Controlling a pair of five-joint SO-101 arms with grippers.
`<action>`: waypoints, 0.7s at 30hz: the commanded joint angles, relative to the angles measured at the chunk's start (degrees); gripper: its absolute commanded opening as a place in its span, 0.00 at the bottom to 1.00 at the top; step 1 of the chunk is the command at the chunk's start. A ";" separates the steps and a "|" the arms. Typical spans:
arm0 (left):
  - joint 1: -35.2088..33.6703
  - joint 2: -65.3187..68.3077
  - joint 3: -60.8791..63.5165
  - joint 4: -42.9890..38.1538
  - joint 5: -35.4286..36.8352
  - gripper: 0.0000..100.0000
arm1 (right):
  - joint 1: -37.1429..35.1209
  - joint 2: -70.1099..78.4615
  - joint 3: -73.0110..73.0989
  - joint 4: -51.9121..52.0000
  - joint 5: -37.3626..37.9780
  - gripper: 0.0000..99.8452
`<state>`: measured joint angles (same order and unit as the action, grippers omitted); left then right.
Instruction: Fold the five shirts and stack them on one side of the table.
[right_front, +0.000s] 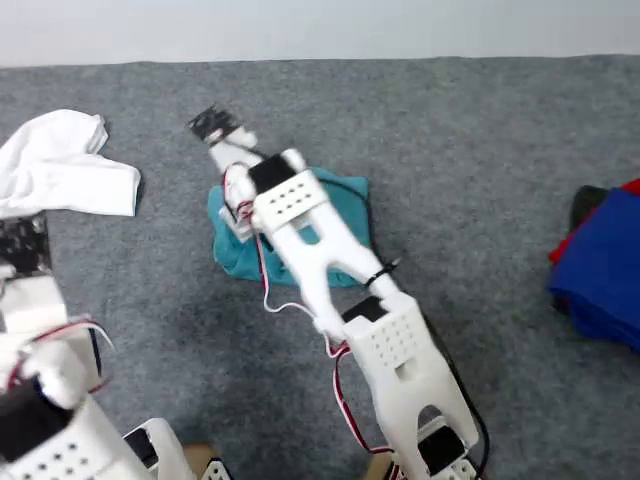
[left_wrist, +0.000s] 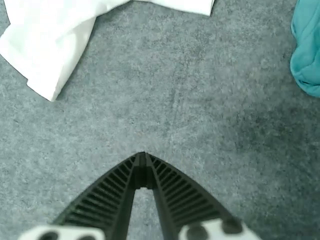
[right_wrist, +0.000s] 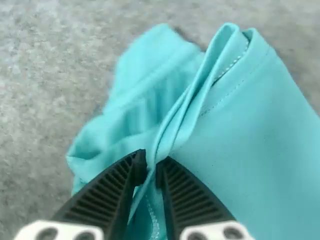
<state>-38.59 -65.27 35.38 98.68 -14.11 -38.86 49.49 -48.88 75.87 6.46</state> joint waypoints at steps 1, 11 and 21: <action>0.00 -6.95 3.74 -2.73 -2.90 0.00 | -2.15 -0.04 -3.34 -2.42 0.62 0.01; -0.26 -17.41 13.58 -6.42 -6.51 0.00 | -2.77 -3.03 -5.01 -0.31 0.79 0.24; -0.26 -17.67 13.58 -6.15 -6.24 0.00 | 2.15 -6.37 -9.76 7.43 0.88 0.11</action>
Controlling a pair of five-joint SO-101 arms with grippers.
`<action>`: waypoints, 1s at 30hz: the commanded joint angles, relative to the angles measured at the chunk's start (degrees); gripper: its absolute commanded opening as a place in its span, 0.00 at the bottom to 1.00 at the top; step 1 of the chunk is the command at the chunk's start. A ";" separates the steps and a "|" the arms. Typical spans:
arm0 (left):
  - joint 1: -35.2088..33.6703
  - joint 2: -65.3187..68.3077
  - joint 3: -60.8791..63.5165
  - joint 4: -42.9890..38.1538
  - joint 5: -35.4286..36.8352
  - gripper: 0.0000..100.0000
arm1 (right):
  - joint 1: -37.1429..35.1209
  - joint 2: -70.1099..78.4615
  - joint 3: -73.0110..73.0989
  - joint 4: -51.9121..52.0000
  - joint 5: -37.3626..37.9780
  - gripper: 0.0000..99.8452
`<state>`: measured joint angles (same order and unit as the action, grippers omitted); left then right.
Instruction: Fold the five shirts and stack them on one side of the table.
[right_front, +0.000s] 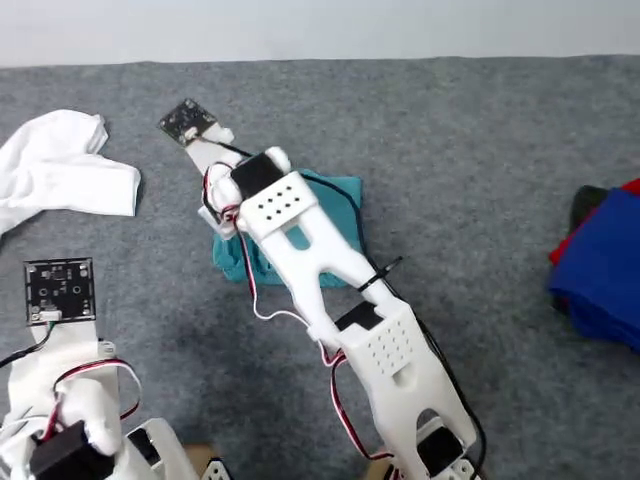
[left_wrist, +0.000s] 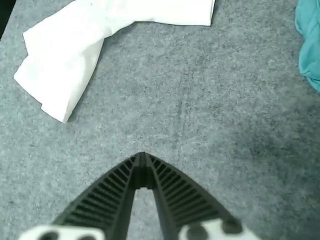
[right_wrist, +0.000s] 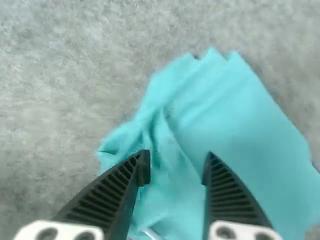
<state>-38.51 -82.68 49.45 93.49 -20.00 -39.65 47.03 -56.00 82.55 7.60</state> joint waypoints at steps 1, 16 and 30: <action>-0.35 -0.26 -0.48 -0.97 -0.35 0.00 | 3.91 -3.38 -2.46 0.40 -0.18 0.08; -0.35 -0.26 -0.66 -0.88 -0.35 0.00 | 3.82 9.98 -2.64 1.36 5.45 0.01; -0.35 -0.26 -0.66 -0.79 -0.26 0.00 | -8.04 8.22 -18.55 12.26 5.71 0.01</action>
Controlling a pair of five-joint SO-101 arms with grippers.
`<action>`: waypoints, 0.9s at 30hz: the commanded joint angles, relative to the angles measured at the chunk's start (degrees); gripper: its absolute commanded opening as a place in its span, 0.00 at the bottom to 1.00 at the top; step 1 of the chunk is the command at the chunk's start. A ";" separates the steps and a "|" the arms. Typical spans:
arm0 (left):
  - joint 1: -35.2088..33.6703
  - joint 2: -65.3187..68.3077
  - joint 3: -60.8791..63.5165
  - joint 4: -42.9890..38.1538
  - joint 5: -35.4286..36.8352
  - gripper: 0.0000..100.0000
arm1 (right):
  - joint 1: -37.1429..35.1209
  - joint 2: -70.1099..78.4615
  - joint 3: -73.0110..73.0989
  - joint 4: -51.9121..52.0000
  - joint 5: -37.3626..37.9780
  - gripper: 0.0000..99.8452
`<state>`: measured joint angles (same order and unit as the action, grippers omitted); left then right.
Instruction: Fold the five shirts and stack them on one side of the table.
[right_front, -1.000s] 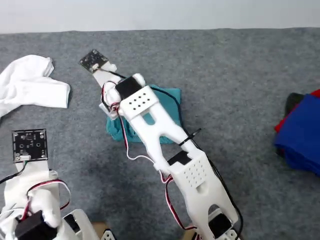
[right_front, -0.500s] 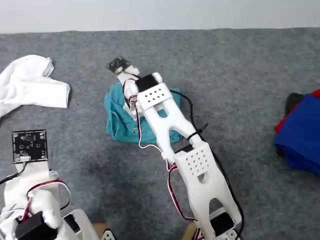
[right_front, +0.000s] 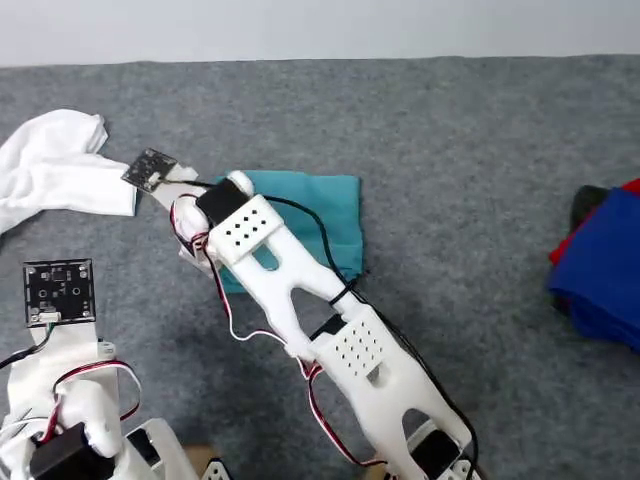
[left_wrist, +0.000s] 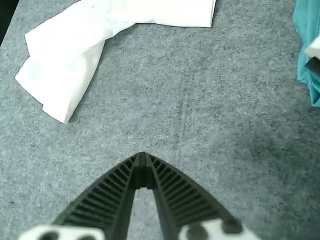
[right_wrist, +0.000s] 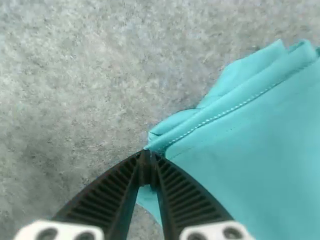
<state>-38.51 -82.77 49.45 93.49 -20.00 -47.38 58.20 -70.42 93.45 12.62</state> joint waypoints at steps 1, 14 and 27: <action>-0.35 -0.18 -0.57 -0.79 -0.26 0.00 | -0.04 -3.21 -4.22 1.80 0.70 0.01; -0.35 -0.18 -0.66 -0.79 -0.26 0.00 | 9.01 -2.15 -8.70 8.57 0.79 0.01; -0.35 -0.18 -0.66 -0.79 -0.26 0.00 | -3.47 6.20 -9.23 9.01 0.35 0.01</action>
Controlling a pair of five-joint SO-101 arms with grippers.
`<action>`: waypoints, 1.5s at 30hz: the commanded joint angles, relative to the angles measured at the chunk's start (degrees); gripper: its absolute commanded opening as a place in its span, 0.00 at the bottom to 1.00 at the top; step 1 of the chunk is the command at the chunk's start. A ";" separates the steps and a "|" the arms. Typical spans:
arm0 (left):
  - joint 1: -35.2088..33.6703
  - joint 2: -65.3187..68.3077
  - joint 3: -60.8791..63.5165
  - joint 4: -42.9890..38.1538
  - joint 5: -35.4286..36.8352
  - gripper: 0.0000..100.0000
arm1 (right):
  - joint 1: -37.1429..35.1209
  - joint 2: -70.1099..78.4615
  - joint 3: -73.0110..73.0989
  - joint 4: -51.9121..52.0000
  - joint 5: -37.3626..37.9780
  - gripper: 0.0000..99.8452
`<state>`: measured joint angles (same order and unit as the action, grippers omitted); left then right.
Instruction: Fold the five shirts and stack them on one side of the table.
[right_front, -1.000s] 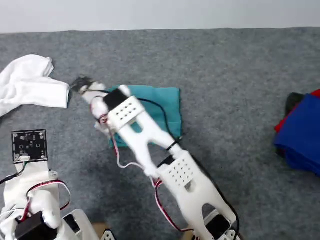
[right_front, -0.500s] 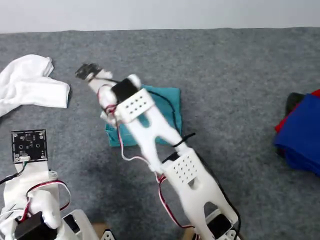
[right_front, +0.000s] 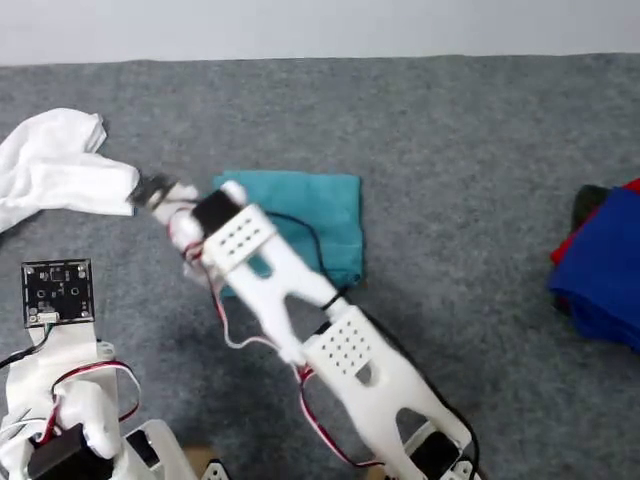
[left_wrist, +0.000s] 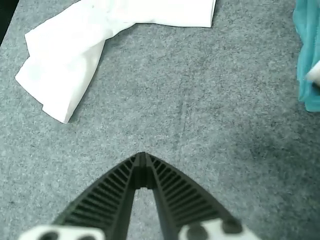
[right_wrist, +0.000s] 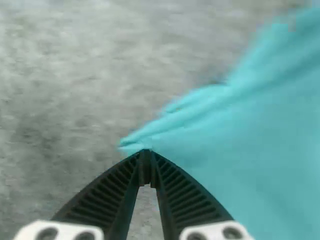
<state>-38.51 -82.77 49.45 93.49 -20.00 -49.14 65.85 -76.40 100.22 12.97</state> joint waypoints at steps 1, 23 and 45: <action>-0.35 -0.18 -0.66 -0.79 -0.26 0.00 | -1.89 -2.07 -3.52 2.24 0.00 0.01; -0.44 -0.18 -4.88 0.79 -0.26 0.00 | 22.81 -36.62 15.38 2.68 -9.93 0.01; -14.42 0.09 -4.70 1.32 -0.62 0.00 | 25.01 -43.12 49.76 0.66 -43.43 0.03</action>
<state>-52.48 -82.77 46.73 94.64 -20.00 -24.44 23.21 -26.37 100.57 -29.76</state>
